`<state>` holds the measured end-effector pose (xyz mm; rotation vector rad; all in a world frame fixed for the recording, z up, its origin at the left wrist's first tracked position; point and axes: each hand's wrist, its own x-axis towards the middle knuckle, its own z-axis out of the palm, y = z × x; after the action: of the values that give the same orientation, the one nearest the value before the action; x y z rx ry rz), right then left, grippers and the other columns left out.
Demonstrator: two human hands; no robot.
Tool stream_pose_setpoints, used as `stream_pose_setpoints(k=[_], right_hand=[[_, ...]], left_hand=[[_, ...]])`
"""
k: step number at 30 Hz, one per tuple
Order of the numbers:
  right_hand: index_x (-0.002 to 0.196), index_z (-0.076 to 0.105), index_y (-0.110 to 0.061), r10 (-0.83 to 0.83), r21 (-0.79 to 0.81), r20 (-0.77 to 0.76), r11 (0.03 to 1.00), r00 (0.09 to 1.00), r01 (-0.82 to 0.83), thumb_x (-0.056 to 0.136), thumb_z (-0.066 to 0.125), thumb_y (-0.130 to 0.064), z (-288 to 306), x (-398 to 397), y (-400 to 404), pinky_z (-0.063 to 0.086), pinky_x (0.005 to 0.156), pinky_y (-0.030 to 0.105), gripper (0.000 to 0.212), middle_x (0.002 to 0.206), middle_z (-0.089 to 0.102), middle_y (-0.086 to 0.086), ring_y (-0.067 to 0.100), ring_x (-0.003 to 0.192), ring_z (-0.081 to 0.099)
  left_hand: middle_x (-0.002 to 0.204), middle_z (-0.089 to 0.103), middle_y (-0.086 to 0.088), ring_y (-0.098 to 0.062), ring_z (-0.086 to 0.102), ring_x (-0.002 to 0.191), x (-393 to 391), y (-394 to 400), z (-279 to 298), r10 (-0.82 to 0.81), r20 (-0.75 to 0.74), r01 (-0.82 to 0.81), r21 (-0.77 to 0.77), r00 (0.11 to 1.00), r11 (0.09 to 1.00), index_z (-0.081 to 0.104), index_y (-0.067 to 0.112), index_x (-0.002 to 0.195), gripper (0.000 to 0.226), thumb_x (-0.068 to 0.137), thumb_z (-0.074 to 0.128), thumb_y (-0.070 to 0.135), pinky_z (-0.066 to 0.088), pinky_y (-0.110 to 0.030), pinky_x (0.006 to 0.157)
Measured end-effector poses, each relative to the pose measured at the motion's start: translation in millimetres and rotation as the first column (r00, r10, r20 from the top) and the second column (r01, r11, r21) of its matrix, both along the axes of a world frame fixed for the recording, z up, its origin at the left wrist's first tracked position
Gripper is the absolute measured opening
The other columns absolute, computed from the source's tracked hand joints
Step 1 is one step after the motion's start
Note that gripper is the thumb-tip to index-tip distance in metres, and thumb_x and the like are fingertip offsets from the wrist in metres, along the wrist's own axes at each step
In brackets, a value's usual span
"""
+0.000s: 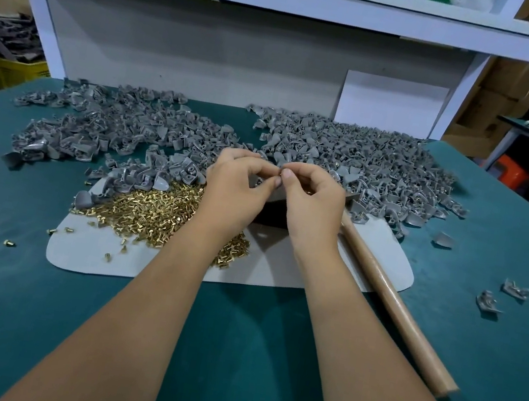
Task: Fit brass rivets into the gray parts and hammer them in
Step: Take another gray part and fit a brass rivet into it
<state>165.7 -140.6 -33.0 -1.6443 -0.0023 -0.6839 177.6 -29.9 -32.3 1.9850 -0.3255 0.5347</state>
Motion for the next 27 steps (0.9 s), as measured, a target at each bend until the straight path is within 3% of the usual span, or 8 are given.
stream_pose_setpoints(k=[4, 9, 15, 18, 20, 21, 24, 27], right_hand=[[0.076, 0.064, -0.028, 0.014, -0.007, 0.01, 1.0, 1.0, -0.014, 0.087, 0.063, -0.008, -0.8, -0.9, 2.1, 0.045, 0.067, 0.008, 0.023, 0.073, 0.065, -0.015, -0.007, 0.071, 0.058], [0.078, 0.063, -0.028, -0.016, 0.029, 0.007, 0.999, 1.0, 0.016, 0.088, 0.064, -0.011, -3.0, 1.8, -1.5, 0.047, 0.067, 0.011, 0.019, 0.076, 0.064, -0.013, -0.006, 0.07, 0.057], [0.077, 0.065, -0.028, -0.03, 0.076, -0.021, 0.997, 0.999, 0.032, 0.087, 0.065, -0.011, -3.9, 4.5, -2.7, 0.051, 0.071, 0.017, 0.02, 0.077, 0.067, -0.011, -0.001, 0.074, 0.061], [0.079, 0.066, -0.028, -0.021, 0.096, -0.042, 0.995, 0.999, 0.025, 0.088, 0.065, -0.011, -4.0, 5.1, -4.0, 0.051, 0.074, 0.019, 0.019, 0.081, 0.069, -0.009, 0.005, 0.08, 0.064], [0.079, 0.066, -0.028, -0.021, 0.106, -0.045, 0.994, 0.999, 0.026, 0.088, 0.064, -0.01, -4.2, 5.5, -4.1, 0.05, 0.074, 0.017, 0.02, 0.082, 0.07, -0.007, 0.005, 0.081, 0.065], [0.08, 0.066, -0.028, -0.023, 0.11, -0.044, 0.994, 0.999, 0.028, 0.088, 0.063, -0.009, -4.2, 5.7, -4.0, 0.05, 0.075, 0.018, 0.02, 0.082, 0.07, -0.007, 0.006, 0.082, 0.065], [0.081, 0.066, -0.026, -0.034, 0.112, -0.043, 0.993, 0.999, 0.038, 0.089, 0.061, -0.007, -4.6, 5.5, -3.7, 0.051, 0.078, 0.02, 0.021, 0.078, 0.071, -0.009, 0.004, 0.081, 0.066], [0.079, 0.064, -0.026, -0.068, 0.099, -0.045, 0.992, 0.997, 0.072, 0.089, 0.059, -0.005, -4.2, 5.8, -4.2, 0.052, 0.081, 0.024, 0.024, 0.078, 0.071, -0.007, 0.005, 0.082, 0.067]], left_hand=[[0.097, 0.051, 0.022, -0.011, 0.048, 0.119, 0.0, 1.8, 2.4, 0.0, 0.007, 0.0, -0.012, 1.0, 1.0, 0.075, 0.027, 0.091, 0.01, 0.087, 0.073, 0.018, 0.037, -0.046, 0.109], [0.106, 0.067, -0.004, -0.014, 0.06, 0.103, 2.3, 7.4, 3.3, 0.029, -0.024, -0.029, -0.02, 0.999, 0.999, 0.072, 0.028, 0.086, 0.009, 0.091, 0.068, 0.023, 0.042, -0.047, 0.102], [0.095, 0.069, 0.004, -0.021, 0.059, 0.106, 6.2, 16.3, -0.1, 0.171, -0.031, -0.171, 0.002, 0.985, 0.985, 0.07, 0.027, 0.085, 0.01, 0.093, 0.064, 0.027, 0.043, -0.05, 0.1], [0.1, 0.068, -0.001, -0.019, 0.062, 0.096, 13.8, 25.5, -2.3, 0.295, -0.101, -0.303, -0.08, 0.95, 0.95, 0.066, 0.027, 0.089, 0.011, 0.096, 0.059, 0.031, 0.054, -0.025, 0.074], [0.093, 0.068, 0.001, -0.007, 0.06, 0.072, 18.1, 32.7, -3.2, 0.401, -0.148, -0.425, -0.204, 0.904, 0.882, 0.059, 0.03, 0.089, 0.012, 0.1, 0.054, 0.028, 0.042, -0.012, 0.052], [0.09, 0.067, 0.003, -0.004, 0.056, 0.065, 18.8, 36.5, -2.8, 0.446, -0.172, -0.477, -0.274, 0.878, 0.835, 0.056, 0.029, 0.092, 0.012, 0.101, 0.051, 0.026, 0.039, -0.012, 0.049], [0.097, 0.063, 0.006, -0.006, 0.061, 0.082, 19.9, 46.5, -1.0, 0.506, -0.198, -0.542, -0.383, 0.839, 0.748, 0.055, 0.021, 0.112, 0.017, 0.102, 0.046, 0.011, 0.049, -0.019, 0.069], [0.108, 0.059, 0.01, -0.006, 0.059, 0.101, 18.6, 42.6, -0.9, 0.405, -0.135, -0.427, -0.273, 0.904, 0.862, 0.056, 0.022, 0.123, 0.04, 0.094, 0.049, -0.004, 0.053, -0.026, 0.089]])
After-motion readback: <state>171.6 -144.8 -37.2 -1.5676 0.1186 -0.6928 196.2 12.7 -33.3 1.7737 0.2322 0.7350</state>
